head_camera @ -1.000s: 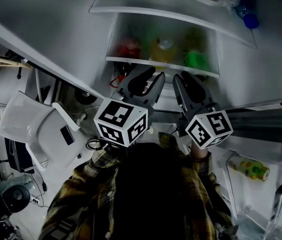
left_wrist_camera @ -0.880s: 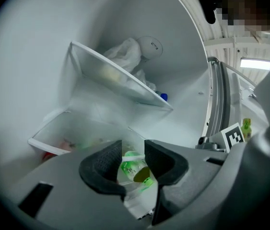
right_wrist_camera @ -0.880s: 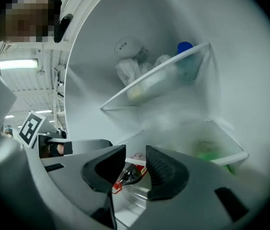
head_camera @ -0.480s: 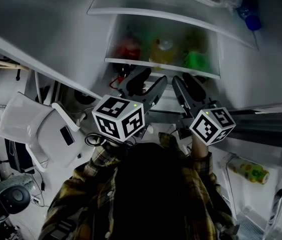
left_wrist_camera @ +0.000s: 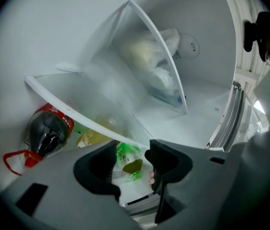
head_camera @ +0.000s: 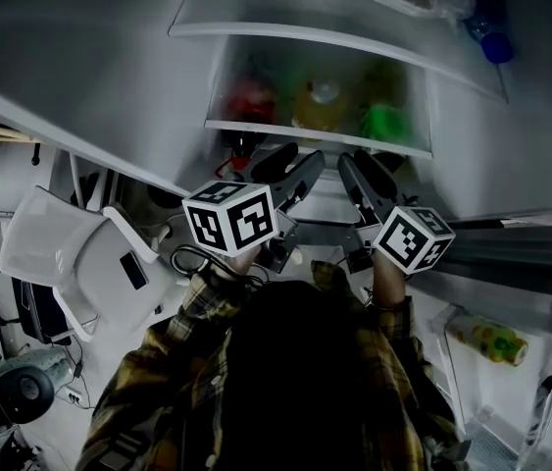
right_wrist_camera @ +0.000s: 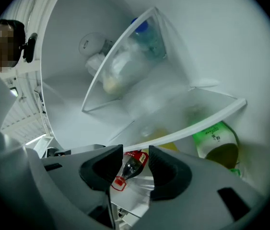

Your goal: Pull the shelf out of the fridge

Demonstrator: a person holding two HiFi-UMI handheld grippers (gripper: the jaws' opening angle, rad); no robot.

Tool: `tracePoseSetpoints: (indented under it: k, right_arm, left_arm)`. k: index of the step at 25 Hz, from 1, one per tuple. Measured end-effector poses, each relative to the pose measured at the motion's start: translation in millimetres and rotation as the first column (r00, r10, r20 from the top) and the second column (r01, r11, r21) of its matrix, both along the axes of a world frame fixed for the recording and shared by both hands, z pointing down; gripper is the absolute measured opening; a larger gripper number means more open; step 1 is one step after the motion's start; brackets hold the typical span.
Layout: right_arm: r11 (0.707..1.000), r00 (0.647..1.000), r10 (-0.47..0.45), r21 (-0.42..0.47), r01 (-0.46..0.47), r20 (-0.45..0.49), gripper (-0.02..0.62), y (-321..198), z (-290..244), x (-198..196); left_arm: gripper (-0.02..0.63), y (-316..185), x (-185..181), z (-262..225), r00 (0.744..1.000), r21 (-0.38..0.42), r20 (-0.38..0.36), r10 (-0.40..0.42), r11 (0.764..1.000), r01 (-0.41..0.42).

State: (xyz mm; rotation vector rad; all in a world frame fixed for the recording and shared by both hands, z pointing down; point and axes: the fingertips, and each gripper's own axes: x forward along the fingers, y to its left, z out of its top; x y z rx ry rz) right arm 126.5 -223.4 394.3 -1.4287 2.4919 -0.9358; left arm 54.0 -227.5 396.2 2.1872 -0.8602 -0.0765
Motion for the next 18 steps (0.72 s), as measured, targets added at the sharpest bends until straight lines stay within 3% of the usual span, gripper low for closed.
tracePoseSetpoints:
  k: [8,18]
  right_arm:
    - [0.998,0.987,0.022,-0.055,-0.014,0.156,0.158,-9.7,8.6,5.6]
    - [0.995,0.953,0.038,-0.102,-0.008,0.3,0.158,-28.8,14.7,8.4]
  left_arm:
    - [0.21,-11.6,3.5,9.6,0.982,-0.144,-0.19,-0.014,0.99,-0.014]
    - [0.21,-27.4,15.4,8.0,0.95,-0.212,-0.312,-0.027,0.976,-0.042]
